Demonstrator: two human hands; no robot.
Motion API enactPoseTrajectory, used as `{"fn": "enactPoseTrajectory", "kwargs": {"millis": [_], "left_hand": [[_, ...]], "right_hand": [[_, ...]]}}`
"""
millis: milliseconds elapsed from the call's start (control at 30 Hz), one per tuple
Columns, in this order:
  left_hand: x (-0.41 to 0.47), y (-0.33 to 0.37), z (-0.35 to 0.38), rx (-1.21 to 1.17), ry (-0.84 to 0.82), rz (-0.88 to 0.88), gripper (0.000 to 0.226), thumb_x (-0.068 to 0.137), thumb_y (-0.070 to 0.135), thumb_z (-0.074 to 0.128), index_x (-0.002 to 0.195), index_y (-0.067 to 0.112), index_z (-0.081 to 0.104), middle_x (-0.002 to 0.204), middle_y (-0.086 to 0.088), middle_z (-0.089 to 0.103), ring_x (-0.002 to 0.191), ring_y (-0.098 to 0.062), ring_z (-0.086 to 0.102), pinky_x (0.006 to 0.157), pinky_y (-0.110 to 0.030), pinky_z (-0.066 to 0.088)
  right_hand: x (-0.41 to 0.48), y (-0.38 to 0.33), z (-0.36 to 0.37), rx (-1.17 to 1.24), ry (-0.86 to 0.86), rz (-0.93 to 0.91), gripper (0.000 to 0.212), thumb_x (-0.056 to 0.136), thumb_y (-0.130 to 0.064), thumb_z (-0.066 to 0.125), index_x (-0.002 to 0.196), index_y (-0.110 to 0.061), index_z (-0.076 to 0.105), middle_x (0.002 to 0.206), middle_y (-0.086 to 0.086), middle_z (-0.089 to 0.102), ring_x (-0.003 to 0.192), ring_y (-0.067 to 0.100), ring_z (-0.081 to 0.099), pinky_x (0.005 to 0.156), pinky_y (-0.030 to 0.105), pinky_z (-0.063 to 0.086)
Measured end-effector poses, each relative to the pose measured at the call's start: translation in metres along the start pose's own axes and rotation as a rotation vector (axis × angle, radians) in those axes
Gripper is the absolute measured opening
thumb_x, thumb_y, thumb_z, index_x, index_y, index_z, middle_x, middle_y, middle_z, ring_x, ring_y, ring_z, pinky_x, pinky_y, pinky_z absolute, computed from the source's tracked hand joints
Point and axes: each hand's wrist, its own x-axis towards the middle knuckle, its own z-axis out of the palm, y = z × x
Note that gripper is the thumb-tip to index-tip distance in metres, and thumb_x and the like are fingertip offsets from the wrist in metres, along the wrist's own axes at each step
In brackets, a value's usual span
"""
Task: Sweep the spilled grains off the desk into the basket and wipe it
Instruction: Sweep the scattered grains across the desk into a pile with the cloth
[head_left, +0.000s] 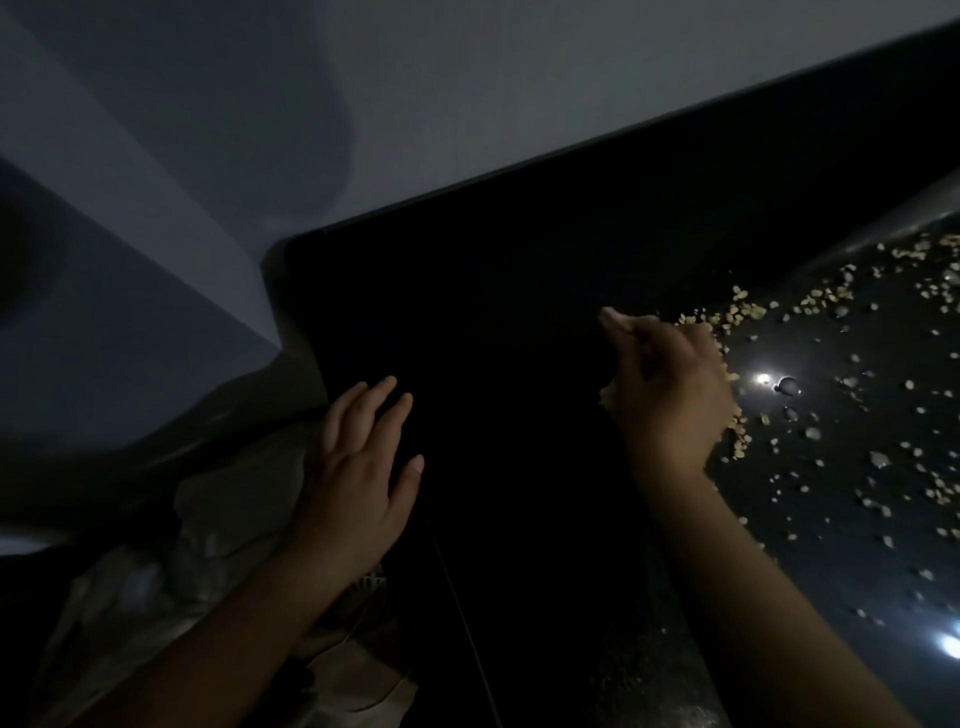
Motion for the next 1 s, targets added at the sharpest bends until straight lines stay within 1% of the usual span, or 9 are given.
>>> {"fn": "enactPoseTrajectory", "kwargs": {"millis": [100,267,400,600,667,767,867,933,1000], "left_hand": [[0.000,0.000,-0.001,-0.006,0.000,0.006,0.057,0.092,0.047,0.034,0.142,0.019,0.038,0.153,0.005,0.024,0.142,-0.017,0.015,0.107,-0.038,0.026],[0.004,-0.003,-0.001,0.031,0.026,0.018,0.054,0.090,0.045,0.039,0.137,0.019,0.044,0.149,0.002,0.031,0.138,-0.023,0.024,0.103,-0.042,0.032],[0.007,-0.003,-0.002,0.002,0.069,0.039,0.051,0.089,0.043,0.043,0.132,0.016,0.050,0.144,0.000,0.038,0.133,-0.026,0.031,0.103,-0.038,0.031],[0.008,-0.001,-0.004,-0.059,0.052,0.006,0.052,0.089,0.046,0.041,0.131,0.016,0.048,0.143,0.000,0.037,0.132,-0.027,0.030,0.099,-0.049,0.039],[0.008,0.000,-0.004,-0.032,0.035,-0.007,0.053,0.088,0.046,0.040,0.131,0.016,0.048,0.144,0.000,0.036,0.133,-0.026,0.029,0.099,-0.052,0.039],[0.008,0.003,-0.005,-0.032,0.014,-0.029,0.055,0.088,0.048,0.038,0.132,0.016,0.046,0.146,0.002,0.033,0.134,-0.025,0.025,0.101,-0.053,0.038],[0.007,0.009,-0.007,-0.023,0.004,-0.045,0.058,0.088,0.049,0.034,0.134,0.015,0.046,0.147,0.002,0.031,0.135,-0.022,0.023,0.102,-0.052,0.038],[0.006,0.013,-0.007,0.004,0.005,-0.058,0.061,0.087,0.050,0.032,0.135,0.014,0.045,0.148,0.000,0.031,0.135,-0.022,0.021,0.104,-0.051,0.037],[0.005,0.017,-0.007,0.002,0.003,-0.059,0.062,0.087,0.049,0.032,0.135,0.013,0.047,0.148,-0.002,0.033,0.135,-0.024,0.022,0.104,-0.052,0.036]], "right_hand": [[-0.018,-0.036,0.018,0.138,-0.134,-0.131,0.026,0.094,-0.044,0.049,0.105,-0.029,0.066,0.093,-0.005,0.056,0.072,0.007,0.055,0.058,0.034,0.050],[0.001,-0.068,0.068,0.123,-0.294,-0.261,0.033,0.095,-0.040,0.049,0.106,-0.015,0.066,0.100,0.006,0.056,0.079,0.023,0.059,0.064,0.047,0.051],[0.030,-0.063,0.079,0.008,-0.219,-0.169,0.029,0.093,-0.042,0.054,0.100,-0.018,0.069,0.099,0.006,0.059,0.080,0.025,0.060,0.063,0.038,0.049],[0.057,0.017,0.034,-0.175,-0.050,0.028,0.029,0.094,-0.043,0.051,0.108,-0.023,0.066,0.104,0.003,0.059,0.082,0.024,0.061,0.065,0.036,0.048],[0.060,0.030,0.020,-0.180,-0.020,0.054,0.031,0.093,-0.045,0.052,0.106,-0.022,0.068,0.102,0.004,0.060,0.082,0.025,0.060,0.064,0.032,0.042],[0.044,0.014,0.004,-0.079,0.029,0.006,0.030,0.092,-0.049,0.055,0.099,-0.025,0.071,0.093,-0.001,0.060,0.074,0.015,0.056,0.059,0.026,0.034],[-0.004,-0.014,-0.001,0.030,-0.111,-0.154,0.015,0.094,-0.043,0.057,0.100,-0.032,0.067,0.091,-0.008,0.055,0.070,0.003,0.051,0.055,0.021,0.039],[-0.037,-0.019,0.005,0.040,-0.228,-0.210,0.013,0.096,-0.035,0.056,0.105,-0.029,0.064,0.093,-0.007,0.054,0.071,0.005,0.054,0.056,0.027,0.049],[-0.054,-0.011,0.011,0.009,-0.220,-0.218,0.018,0.095,-0.031,0.057,0.109,-0.022,0.065,0.093,-0.005,0.054,0.071,0.008,0.054,0.055,0.034,0.051]]}}
